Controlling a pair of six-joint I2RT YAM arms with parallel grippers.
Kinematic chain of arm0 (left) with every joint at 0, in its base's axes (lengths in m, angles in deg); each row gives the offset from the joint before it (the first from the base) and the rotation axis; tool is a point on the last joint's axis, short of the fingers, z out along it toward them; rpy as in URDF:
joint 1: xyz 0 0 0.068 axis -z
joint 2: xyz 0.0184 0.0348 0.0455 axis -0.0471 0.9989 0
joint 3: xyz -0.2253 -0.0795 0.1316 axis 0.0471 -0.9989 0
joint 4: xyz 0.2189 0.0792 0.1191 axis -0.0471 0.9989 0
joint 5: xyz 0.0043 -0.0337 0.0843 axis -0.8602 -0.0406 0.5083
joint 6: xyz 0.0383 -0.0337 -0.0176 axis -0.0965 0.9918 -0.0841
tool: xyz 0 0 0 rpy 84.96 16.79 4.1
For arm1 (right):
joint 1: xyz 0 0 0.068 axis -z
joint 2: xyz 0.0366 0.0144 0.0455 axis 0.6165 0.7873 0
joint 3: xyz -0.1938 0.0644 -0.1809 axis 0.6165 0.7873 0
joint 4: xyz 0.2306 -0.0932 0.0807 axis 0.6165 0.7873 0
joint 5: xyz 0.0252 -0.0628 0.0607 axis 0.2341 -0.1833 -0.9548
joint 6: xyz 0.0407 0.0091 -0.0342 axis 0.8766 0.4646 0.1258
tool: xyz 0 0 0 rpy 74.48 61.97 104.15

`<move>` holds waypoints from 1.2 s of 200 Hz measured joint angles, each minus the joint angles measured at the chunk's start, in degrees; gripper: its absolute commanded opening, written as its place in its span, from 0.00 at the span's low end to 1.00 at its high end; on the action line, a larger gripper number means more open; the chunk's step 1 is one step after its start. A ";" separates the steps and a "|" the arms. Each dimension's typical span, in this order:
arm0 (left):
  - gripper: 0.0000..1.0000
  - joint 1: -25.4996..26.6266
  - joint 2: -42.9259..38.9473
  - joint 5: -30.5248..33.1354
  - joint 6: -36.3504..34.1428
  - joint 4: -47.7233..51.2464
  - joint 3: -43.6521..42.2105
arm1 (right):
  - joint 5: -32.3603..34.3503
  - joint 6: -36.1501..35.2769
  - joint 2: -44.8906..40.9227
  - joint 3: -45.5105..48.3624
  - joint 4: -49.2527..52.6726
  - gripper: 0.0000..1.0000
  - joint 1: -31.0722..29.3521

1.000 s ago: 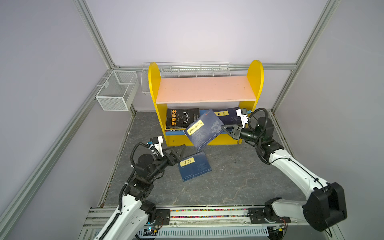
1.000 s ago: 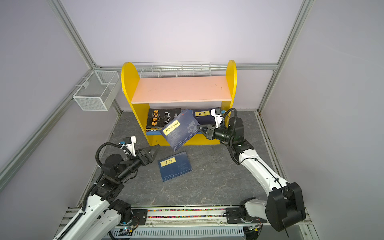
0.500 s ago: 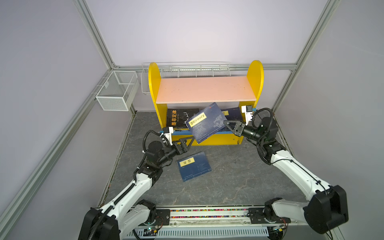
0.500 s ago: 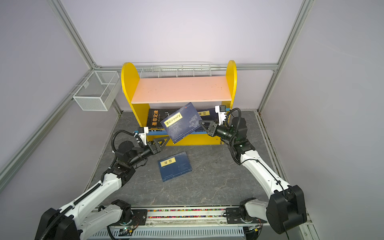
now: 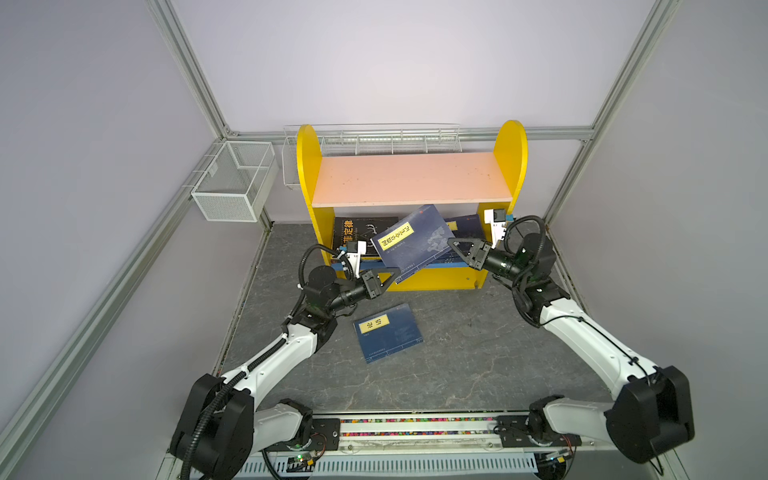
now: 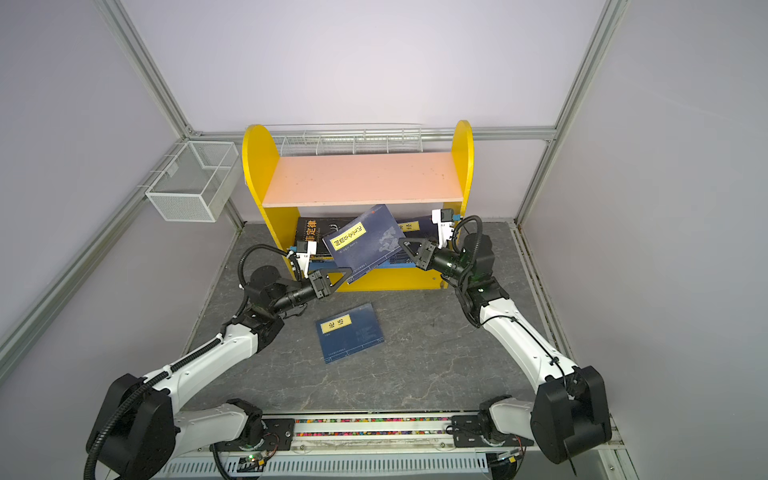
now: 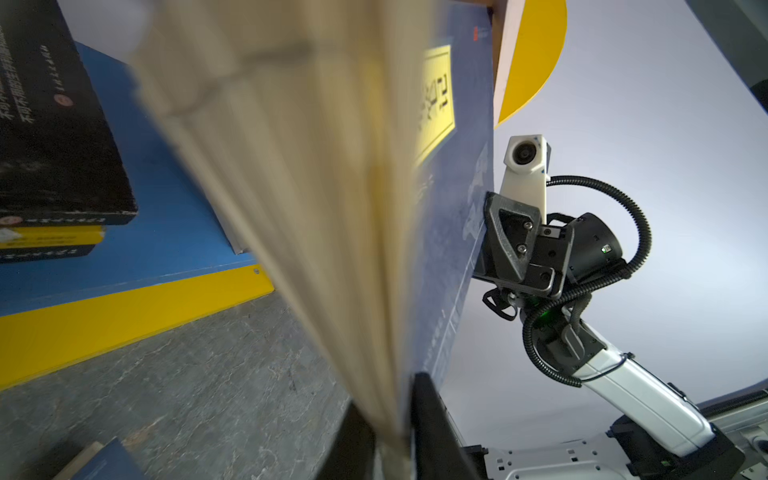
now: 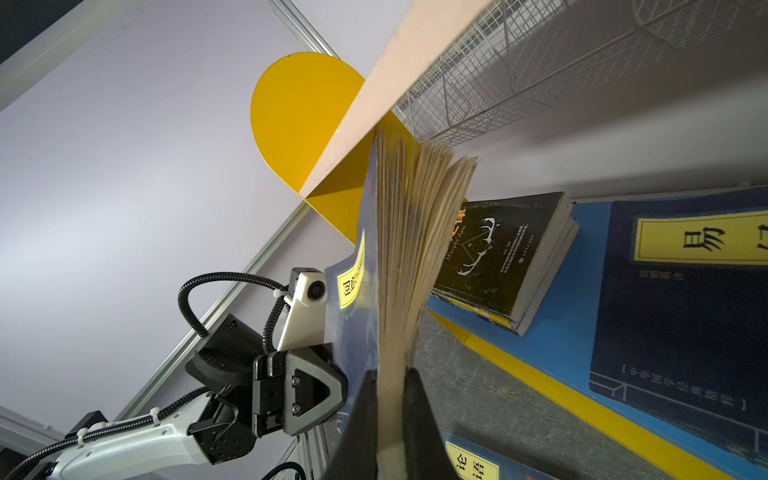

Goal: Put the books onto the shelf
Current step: 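Push the book onto the shelf stack with the left gripper while the right withdraws, then lower the book flat onto the stack with the left gripper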

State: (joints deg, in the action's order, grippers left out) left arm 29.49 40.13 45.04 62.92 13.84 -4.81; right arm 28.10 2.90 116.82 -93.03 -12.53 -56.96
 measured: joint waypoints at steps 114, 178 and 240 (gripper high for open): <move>0.00 0.57 14.01 11.80 -7.82 13.25 15.96 | 26.18 -10.80 -9.60 -0.02 26.18 0.61 -0.37; 0.00 1.20 23.98 6.14 -13.55 21.75 31.28 | 41.94 -12.94 -12.59 0.00 39.67 0.62 1.40; 0.00 7.67 32.96 4.28 -18.84 31.36 44.48 | 43.80 -13.77 -13.68 0.07 44.94 0.62 3.43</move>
State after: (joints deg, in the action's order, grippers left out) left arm 37.16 73.09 49.32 44.08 45.21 39.67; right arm 71.90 -10.87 103.14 -92.97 32.41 -53.53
